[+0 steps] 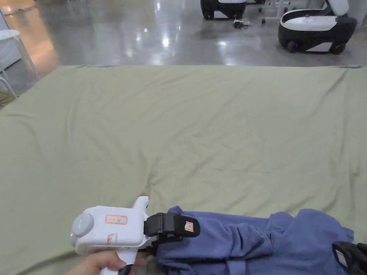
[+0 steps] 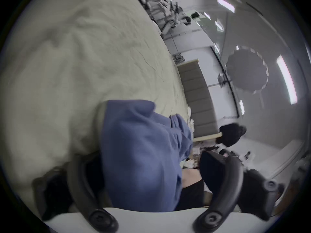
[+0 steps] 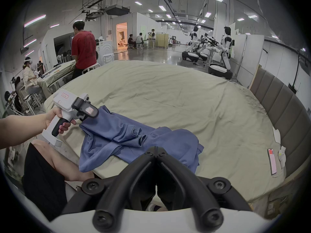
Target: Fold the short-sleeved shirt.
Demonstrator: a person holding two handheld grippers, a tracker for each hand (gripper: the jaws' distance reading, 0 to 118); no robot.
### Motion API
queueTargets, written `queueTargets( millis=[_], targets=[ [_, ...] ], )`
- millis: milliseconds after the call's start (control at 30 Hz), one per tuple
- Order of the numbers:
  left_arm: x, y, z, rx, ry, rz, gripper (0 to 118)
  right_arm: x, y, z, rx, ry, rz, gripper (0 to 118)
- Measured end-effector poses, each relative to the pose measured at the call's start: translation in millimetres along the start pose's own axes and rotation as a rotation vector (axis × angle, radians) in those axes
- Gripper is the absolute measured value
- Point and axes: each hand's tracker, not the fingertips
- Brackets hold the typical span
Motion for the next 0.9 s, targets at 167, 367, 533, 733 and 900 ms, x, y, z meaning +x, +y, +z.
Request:
queueTargets(
  millis=[167,367,533,733,900],
  targets=[
    [3.0,2.9,-0.1,-0.002,0.066,0.025,11,-1.8,2.0,-0.9,-0.002,-0.008,-0.011,0],
    [26.6,5.0,35.3,0.048,0.08,0.001,11,-4.4,3.4,5.1,0.005,0.008,-0.014,0],
    [23.2,15.2,99.6,0.094,0.259,0.021,11,-6.6,3.1,17.8,0.027,0.038,0.02,0],
    [63.4,22.5,148.1,0.14,0.571,0.035,11,-2.3,3.3,24.5,0.047,0.068,0.05,0],
    [157.2,19.3,107.2,0.08,0.742,-0.063,11,6.8,4.6,27.9,0.065,0.082,0.049,0]
  ],
)
